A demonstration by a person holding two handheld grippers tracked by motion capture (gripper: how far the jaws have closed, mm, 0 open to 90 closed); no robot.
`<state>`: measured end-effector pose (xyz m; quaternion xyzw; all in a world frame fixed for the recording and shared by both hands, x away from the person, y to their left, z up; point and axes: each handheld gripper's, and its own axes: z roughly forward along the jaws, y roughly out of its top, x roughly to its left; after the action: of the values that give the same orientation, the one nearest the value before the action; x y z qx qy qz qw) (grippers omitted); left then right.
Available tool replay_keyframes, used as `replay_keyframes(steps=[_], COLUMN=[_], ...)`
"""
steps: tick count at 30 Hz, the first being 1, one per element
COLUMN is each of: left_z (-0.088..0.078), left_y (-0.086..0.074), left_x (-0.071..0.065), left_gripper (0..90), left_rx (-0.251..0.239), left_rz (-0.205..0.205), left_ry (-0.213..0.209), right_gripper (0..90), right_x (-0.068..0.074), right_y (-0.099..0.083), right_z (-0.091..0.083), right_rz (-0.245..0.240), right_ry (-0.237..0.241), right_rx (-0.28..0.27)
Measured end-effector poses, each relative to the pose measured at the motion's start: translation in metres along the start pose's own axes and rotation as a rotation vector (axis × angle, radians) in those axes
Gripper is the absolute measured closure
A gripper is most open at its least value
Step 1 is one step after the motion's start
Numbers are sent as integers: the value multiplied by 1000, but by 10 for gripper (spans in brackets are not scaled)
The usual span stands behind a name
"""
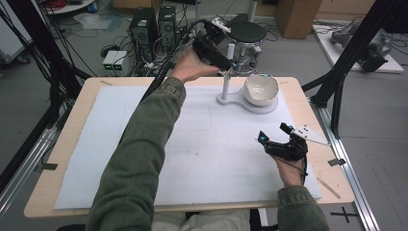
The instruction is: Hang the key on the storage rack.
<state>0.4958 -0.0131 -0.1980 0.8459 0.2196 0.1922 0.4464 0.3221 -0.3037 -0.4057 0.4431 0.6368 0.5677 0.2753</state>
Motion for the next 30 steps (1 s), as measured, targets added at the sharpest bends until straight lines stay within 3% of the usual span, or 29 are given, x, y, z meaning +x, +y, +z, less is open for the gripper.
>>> replay_keyframes(steps=[4, 7, 12, 24, 30], left_z=[-11, -20, -28, -50, -64], left_y=[-3, -11, -35, -97, -121], left_x=[-9, -9, -9, 8, 12], left_gripper=[16, 16, 16, 17, 17], left_rx=[-26, -64, -52, -71, -71], left_rz=[26, -14, -13, -117, -146], left_ry=[-6, -32, -9, 34, 61], right_gripper=[5, 5, 5, 5, 5], right_x=[1, 1, 2, 3, 3], right_y=[0, 0, 0, 0, 0], right_z=[0, 1, 1, 0, 0], right_rz=[4, -4, -6, -6, -12], right_ry=[-1, 1, -2, -7, -11], right_rx=[4, 4, 5, 13, 13])
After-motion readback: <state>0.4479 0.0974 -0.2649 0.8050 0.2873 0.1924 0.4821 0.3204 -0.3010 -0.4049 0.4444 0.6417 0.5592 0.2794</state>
